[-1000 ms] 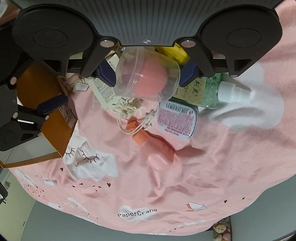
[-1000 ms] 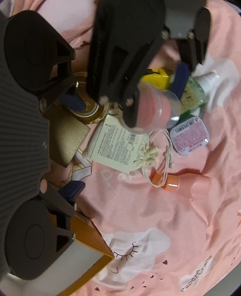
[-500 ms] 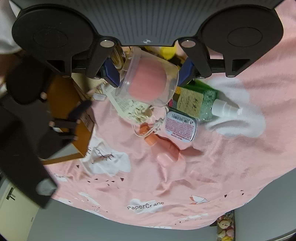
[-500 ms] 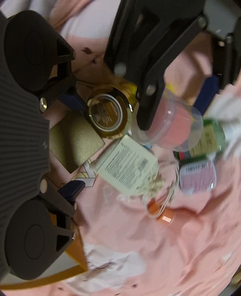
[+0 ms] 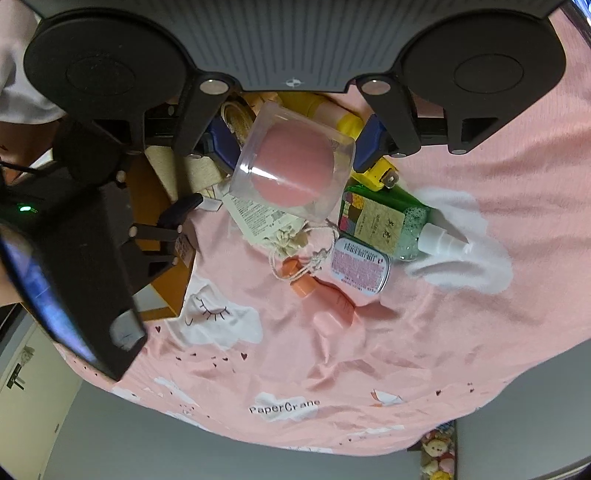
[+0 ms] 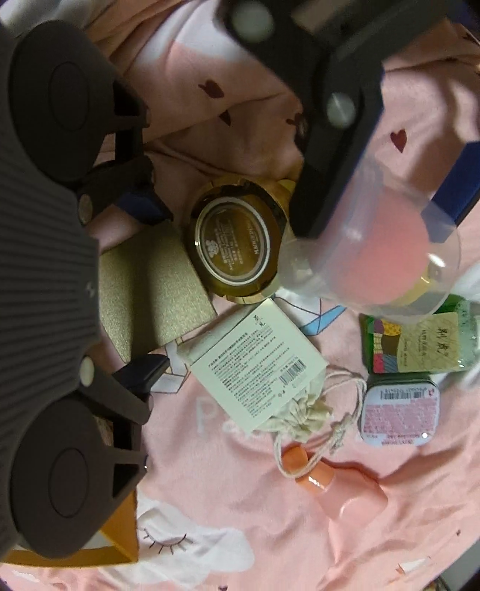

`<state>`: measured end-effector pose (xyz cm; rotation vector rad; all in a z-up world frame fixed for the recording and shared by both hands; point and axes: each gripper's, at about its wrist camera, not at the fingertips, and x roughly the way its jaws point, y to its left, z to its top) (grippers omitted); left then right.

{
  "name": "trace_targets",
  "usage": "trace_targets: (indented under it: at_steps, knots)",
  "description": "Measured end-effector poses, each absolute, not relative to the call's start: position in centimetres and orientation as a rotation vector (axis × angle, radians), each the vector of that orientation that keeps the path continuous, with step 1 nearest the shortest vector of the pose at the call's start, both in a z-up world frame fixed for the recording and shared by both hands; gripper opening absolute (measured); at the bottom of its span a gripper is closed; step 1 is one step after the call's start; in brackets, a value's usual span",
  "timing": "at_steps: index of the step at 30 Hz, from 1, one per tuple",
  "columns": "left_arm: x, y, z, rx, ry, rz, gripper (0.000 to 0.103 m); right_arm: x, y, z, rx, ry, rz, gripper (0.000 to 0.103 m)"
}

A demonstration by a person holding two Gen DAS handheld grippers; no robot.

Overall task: Organize rigid objects
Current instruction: 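Carry the cup with the left tool and the gold box with the right tool into the box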

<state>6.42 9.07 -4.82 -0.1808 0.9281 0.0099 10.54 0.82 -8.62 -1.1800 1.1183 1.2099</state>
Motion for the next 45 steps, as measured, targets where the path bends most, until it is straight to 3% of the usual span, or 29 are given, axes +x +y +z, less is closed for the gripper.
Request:
trace_targets:
  at_steps: [5, 21, 30, 45]
  knots:
    - [5.8, 8.6, -4.0, -0.207, 0.87, 0.061, 0.076, 10.0, -0.6, -5.2, -1.113, 1.041, 1.17, 0.067]
    - [6.4, 4.6, 0.5, -0.186, 0.709, 0.012, 0.076, 11.3, -5.4, 5.9, -1.014, 0.759, 0.947, 0.066]
    - [10.6, -1.2, 1.2, -0.083, 0.659, -0.161, 0.076, 14.0, -11.6, 4.2, -1.078, 0.83, 0.789, 0.066]
    - [17.3, -5.8, -4.0, 0.093, 0.76, -0.309, 0.076, 18.2, -16.0, -2.9, -1.089, 0.921, 0.725, 0.065]
